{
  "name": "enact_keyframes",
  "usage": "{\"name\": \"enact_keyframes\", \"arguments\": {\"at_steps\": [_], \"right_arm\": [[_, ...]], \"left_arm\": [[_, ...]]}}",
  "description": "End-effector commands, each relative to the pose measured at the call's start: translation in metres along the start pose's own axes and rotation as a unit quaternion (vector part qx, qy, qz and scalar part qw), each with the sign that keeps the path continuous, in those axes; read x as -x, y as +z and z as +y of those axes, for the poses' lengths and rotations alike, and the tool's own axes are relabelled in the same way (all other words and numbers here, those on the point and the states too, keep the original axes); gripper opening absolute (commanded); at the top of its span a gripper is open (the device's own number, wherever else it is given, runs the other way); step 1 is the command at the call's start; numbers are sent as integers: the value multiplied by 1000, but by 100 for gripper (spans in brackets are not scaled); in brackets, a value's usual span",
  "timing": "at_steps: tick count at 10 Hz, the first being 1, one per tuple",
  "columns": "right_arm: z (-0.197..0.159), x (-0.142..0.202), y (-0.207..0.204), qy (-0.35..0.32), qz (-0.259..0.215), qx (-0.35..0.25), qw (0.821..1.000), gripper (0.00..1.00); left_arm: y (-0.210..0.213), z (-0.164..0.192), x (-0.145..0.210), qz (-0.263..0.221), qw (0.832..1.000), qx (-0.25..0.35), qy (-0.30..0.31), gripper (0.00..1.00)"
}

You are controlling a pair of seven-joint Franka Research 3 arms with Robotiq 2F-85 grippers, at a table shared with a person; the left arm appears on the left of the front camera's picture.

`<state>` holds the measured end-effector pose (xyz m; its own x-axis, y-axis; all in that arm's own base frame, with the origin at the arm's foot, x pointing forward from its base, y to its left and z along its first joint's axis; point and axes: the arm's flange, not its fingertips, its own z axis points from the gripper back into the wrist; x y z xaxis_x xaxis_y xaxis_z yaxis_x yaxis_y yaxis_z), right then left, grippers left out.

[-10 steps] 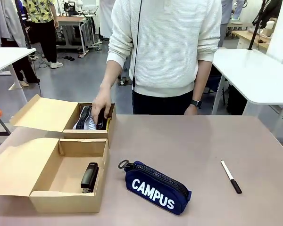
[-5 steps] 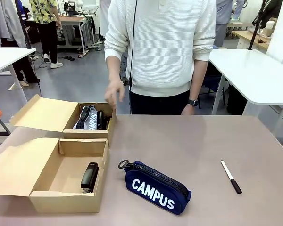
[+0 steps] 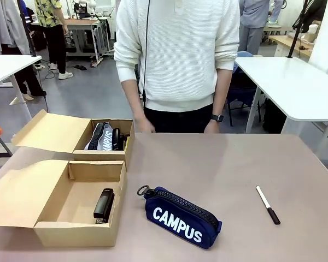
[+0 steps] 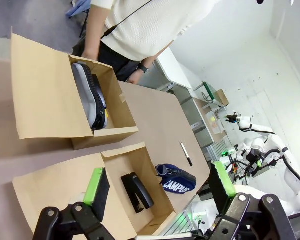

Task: Place items inside the box.
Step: Pick up a Pencil pouch or Stapler and place it inside the Mailer Box closest to the robot.

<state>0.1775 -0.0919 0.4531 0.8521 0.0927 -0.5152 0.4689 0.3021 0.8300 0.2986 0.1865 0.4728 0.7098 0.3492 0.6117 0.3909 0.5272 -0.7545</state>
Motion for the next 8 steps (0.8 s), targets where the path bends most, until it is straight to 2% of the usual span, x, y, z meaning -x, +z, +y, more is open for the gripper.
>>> {"name": "enact_keyframes", "arguments": {"at_steps": [1, 8], "right_arm": [[7, 10, -1, -9, 7, -8, 1000, 100], [7, 10, -1, -9, 7, -8, 1000, 100]], "left_arm": [[-1, 0, 1, -9, 1000, 9, -9, 100], [-1, 0, 1, -9, 1000, 9, -9, 100]]}}
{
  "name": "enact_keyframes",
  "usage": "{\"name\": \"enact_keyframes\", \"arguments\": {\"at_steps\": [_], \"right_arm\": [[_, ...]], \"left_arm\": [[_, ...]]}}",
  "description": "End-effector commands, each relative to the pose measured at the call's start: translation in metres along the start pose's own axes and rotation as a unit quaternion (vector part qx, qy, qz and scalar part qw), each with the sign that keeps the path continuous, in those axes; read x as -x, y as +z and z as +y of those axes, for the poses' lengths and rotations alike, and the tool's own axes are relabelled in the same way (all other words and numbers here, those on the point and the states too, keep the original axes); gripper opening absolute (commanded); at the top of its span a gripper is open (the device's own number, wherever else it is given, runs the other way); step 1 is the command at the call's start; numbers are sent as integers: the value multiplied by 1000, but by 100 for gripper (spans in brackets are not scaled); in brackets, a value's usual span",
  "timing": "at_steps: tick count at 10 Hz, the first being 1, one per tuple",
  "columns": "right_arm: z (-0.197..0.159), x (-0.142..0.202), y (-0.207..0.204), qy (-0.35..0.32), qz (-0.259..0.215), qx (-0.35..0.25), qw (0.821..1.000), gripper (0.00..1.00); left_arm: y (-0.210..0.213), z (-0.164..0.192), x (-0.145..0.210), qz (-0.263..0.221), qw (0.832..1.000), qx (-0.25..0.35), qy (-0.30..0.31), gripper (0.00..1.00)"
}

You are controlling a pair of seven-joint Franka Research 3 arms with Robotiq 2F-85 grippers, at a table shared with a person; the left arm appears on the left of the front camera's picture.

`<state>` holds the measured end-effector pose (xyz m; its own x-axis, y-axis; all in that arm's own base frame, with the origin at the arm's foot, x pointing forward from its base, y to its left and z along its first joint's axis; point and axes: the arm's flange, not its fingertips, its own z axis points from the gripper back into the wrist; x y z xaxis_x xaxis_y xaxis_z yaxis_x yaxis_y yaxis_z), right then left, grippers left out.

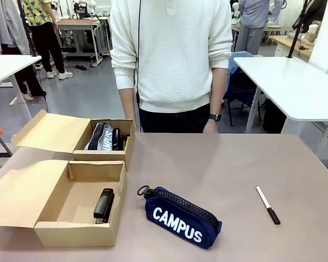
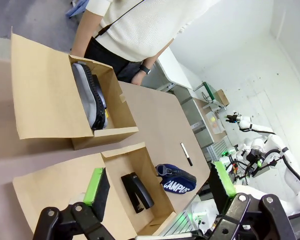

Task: Place items inside the box.
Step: Pick up a Pencil pouch or Stapler and place it inside the Mailer Box closest to the robot.

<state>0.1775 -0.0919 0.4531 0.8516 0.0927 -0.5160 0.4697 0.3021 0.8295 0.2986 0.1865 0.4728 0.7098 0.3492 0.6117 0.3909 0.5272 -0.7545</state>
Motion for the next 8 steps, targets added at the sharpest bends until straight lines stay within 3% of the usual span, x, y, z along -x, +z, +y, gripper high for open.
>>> {"name": "enact_keyframes", "arguments": {"at_steps": [1, 2, 3, 5, 6, 7, 8], "right_arm": [[0, 0, 0, 0, 0, 0, 1000, 100], [23, -19, -19, 21, -5, 71, 997, 100], [55, -40, -52, 42, -37, 194, 979, 100], [82, -68, -97, 144, -109, 419, 890, 100], [88, -77, -115, 162, -57, 463, 869, 100], [69, -51, -88, 50, -30, 253, 966, 100], [86, -63, -117, 77, -30, 330, 940, 100]], "left_arm": [[-1, 0, 1, -9, 1000, 9, -9, 100], [-1, 0, 1, -9, 1000, 9, -9, 100], [-1, 0, 1, -9, 1000, 9, -9, 100], [-1, 0, 1, -9, 1000, 9, -9, 100], [-1, 0, 1, -9, 1000, 9, -9, 100], [-1, 0, 1, -9, 1000, 9, -9, 100], [-1, 0, 1, -9, 1000, 9, -9, 100]]}}
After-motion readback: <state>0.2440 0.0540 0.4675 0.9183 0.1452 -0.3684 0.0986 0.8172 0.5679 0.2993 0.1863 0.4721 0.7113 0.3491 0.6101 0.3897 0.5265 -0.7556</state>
